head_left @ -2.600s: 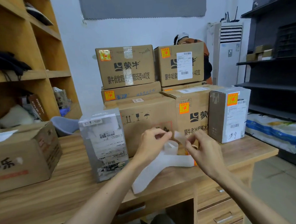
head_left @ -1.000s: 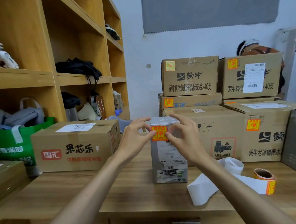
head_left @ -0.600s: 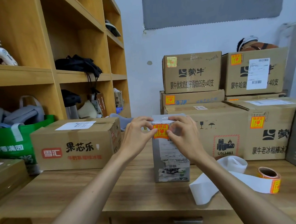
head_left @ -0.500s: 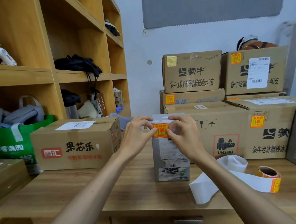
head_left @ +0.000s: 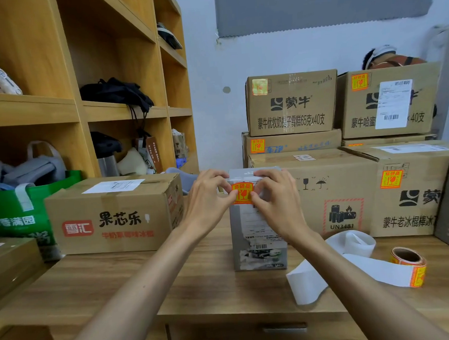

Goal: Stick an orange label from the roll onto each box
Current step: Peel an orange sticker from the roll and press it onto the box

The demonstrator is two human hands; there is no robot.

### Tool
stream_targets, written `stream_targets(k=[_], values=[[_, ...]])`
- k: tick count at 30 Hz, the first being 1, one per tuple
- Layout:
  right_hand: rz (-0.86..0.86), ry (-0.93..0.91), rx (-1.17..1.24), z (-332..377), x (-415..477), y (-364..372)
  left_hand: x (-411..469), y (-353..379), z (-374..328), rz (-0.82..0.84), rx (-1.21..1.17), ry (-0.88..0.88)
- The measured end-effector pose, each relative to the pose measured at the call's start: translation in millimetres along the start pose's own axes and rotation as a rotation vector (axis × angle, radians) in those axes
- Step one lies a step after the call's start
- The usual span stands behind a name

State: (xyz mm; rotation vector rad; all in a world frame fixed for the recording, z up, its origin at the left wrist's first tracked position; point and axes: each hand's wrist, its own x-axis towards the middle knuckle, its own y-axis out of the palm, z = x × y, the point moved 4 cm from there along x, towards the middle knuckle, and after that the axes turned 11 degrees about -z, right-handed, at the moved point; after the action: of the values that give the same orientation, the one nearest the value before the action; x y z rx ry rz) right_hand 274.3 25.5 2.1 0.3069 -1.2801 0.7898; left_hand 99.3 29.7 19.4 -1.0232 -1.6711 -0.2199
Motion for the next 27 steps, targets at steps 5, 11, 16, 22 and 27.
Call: stream_targets(k=[5, 11, 16, 22, 27], values=[[-0.016, -0.055, -0.057, 2, -2, 2, -1, -5, 9, -0.04, 0.054, -0.026], [0.069, 0.055, 0.067, -4, 9, -7, 6, -6, 17, 0.154, -0.074, -0.104], [0.207, 0.057, 0.054, -13, 27, -10, 17, 1, 17, 0.338, -0.169, -0.147], [0.164, 0.092, 0.094, -20, 29, -1, 25, 8, 25, 0.273, -0.243, -0.211], [0.113, 0.067, 0.066, -23, 26, 7, 24, 14, 26, 0.196, -0.272, -0.22]])
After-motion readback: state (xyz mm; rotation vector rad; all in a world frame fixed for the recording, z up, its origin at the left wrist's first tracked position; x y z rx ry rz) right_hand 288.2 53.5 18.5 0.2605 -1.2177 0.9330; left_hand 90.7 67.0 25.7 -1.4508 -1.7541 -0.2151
